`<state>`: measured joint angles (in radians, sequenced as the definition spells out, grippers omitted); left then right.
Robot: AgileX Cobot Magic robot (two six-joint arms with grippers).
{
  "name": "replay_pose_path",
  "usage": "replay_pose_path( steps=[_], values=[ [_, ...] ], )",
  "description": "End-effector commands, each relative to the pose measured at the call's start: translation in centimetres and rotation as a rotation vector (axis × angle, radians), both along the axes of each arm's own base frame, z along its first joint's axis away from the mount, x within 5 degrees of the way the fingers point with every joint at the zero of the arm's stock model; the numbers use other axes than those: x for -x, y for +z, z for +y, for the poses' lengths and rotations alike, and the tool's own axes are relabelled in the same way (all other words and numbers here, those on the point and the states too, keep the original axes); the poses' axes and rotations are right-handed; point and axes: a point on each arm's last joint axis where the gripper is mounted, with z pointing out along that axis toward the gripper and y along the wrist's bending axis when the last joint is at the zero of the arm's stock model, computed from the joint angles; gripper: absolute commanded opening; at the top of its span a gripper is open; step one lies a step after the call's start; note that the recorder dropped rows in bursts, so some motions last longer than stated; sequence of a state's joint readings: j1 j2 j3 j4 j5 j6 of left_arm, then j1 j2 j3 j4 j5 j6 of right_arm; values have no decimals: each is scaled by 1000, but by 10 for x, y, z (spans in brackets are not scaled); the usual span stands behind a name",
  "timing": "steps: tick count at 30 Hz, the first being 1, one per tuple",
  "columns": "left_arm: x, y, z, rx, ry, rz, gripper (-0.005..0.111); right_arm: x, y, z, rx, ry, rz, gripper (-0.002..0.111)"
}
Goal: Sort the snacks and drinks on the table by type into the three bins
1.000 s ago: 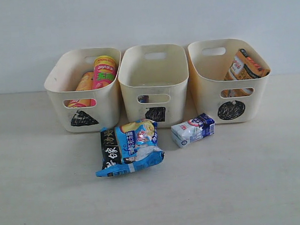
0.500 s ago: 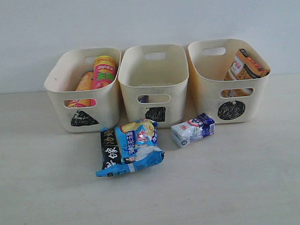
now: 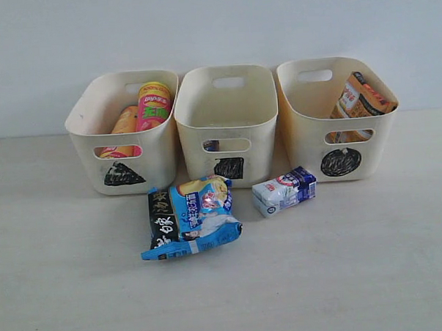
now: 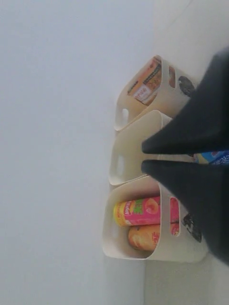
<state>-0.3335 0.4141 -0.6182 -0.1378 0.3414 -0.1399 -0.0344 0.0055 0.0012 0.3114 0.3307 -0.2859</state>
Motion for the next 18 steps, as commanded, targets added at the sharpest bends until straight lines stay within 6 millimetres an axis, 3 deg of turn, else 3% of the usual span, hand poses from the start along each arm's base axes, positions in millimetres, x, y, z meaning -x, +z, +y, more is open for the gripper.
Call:
replay_pose_path(
  steps=[1, 5, 11, 18],
  values=[
    [14, -15, 6, 57, 15, -109, 4, 0, 1, -1, 7, -7, -15, 0],
    [17, -37, 9, 53, 29, -149, 4, 0, 1, -1, 7, -7, -15, 0],
    [10, -71, 6, 23, 31, -65, 4, 0, 1, -1, 7, -7, -15, 0],
    [9, -77, 6, 17, 31, -48, 4, 0, 2, -1, 7, -9, -21, 0]
  ],
)
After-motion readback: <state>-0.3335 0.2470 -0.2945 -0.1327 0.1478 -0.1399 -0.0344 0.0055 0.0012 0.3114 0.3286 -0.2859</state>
